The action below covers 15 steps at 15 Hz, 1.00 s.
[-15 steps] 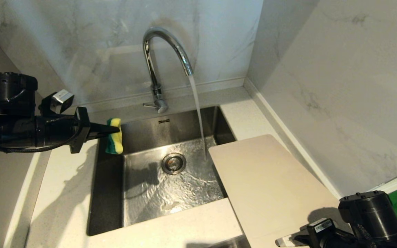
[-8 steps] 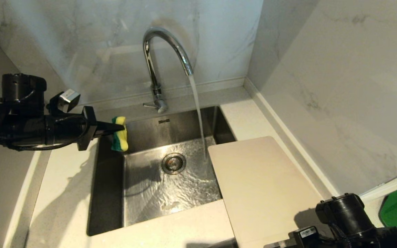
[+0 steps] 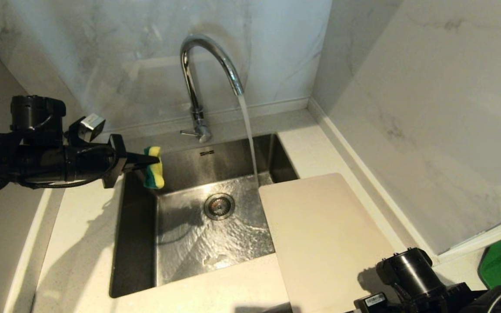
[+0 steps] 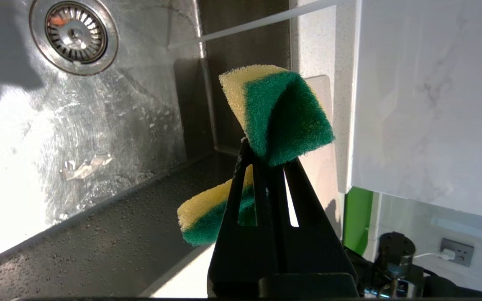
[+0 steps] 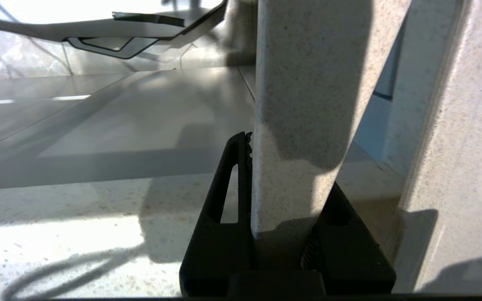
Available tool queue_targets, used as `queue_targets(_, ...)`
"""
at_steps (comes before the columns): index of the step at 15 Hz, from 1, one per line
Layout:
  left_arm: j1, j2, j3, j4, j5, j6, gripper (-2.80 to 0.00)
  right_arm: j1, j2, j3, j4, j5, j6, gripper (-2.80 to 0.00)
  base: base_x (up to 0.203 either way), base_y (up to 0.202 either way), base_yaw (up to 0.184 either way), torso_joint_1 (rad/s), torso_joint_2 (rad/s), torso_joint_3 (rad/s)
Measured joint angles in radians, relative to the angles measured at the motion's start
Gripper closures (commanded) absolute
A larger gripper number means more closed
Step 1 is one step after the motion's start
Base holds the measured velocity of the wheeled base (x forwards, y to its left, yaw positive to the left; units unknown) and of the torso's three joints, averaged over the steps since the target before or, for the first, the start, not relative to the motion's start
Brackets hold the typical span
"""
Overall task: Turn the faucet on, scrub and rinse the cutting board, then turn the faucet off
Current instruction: Put down the cutting board
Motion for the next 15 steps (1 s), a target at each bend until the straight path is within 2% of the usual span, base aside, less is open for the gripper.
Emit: queue_targets(15, 0.013, 0.022, -0.003, -0.007, 0.002, 0.007, 0.0, 0.003, 0.209, -0.085, 0.001, -0.008, -0.003, 0.0, 0.0, 0.0, 0.0, 0.0, 0.0, 0.0)
